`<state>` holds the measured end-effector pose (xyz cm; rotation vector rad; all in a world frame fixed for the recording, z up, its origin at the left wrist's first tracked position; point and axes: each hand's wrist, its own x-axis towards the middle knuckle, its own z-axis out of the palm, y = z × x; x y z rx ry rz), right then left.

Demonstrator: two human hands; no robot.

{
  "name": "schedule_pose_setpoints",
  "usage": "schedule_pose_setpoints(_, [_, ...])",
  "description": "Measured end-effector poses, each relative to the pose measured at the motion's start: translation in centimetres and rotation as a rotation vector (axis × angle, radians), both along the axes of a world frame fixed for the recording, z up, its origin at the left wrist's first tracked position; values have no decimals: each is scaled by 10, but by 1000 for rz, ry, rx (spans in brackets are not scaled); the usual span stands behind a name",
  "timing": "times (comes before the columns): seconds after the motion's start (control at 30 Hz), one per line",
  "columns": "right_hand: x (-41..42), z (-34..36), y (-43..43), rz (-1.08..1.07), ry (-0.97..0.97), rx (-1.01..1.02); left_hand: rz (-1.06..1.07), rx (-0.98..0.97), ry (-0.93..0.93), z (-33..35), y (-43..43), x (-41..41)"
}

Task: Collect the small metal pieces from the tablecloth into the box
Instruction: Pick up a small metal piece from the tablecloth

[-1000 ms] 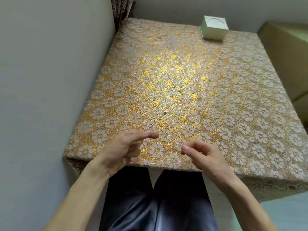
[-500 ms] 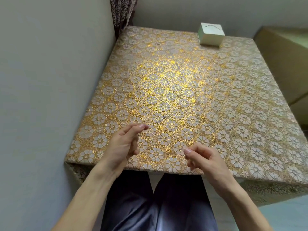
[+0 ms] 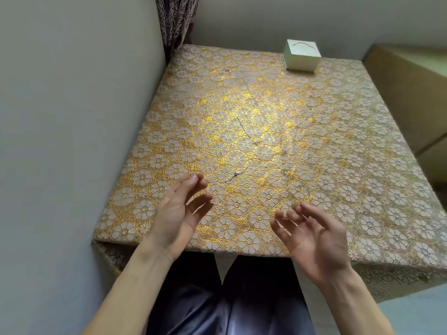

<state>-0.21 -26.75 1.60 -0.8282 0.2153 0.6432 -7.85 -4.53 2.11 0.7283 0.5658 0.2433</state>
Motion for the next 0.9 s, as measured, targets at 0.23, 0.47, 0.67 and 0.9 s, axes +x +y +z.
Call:
schedule_pose_setpoints(0.23, [4,0,1,56,113,146,112,-155,5,-3,-3,3])
schedule_pose_setpoints(0.47, [5,-2,2,87,71,190,86,-139,16,0,-3,3])
schedule_pose_setpoints(0.67, [4,1,-3,147,84,134,94,-96,8,-1,3,0])
schedule_pose_setpoints(0.9, [9,-2,-5,153,66,163,85,115,31,3,1,-10])
